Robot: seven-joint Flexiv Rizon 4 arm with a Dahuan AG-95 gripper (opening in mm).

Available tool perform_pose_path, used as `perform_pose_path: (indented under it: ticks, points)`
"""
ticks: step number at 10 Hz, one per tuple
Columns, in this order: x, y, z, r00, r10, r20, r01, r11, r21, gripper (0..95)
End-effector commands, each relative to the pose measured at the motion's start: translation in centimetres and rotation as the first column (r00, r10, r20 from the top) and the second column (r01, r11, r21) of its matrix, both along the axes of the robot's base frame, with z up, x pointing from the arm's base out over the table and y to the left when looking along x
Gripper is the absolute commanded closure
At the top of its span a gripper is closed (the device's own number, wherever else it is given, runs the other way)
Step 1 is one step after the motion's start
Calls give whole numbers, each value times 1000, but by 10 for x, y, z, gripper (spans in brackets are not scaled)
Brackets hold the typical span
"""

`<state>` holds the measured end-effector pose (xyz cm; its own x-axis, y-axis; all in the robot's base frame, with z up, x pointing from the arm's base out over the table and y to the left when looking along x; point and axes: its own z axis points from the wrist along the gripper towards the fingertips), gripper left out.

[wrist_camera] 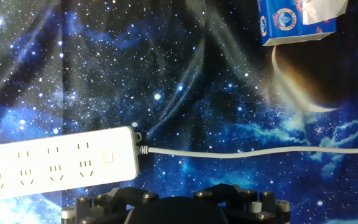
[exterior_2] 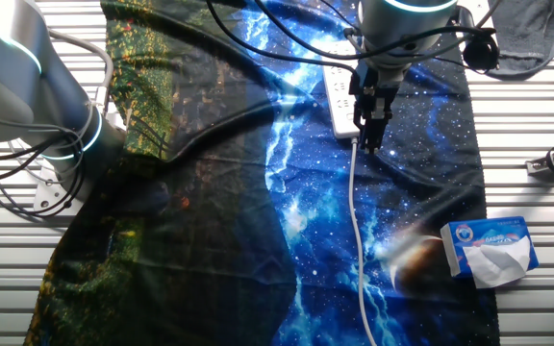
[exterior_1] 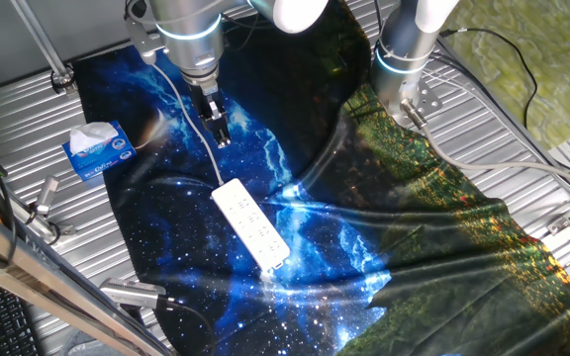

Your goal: Turn off the power strip by pressing the button

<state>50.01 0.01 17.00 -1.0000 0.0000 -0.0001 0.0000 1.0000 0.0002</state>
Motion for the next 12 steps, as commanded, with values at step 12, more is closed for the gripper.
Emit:
perform_pose_path:
  ticks: [12]
  points:
    - [0,0,0,960,281,6,-281,960,5,950]
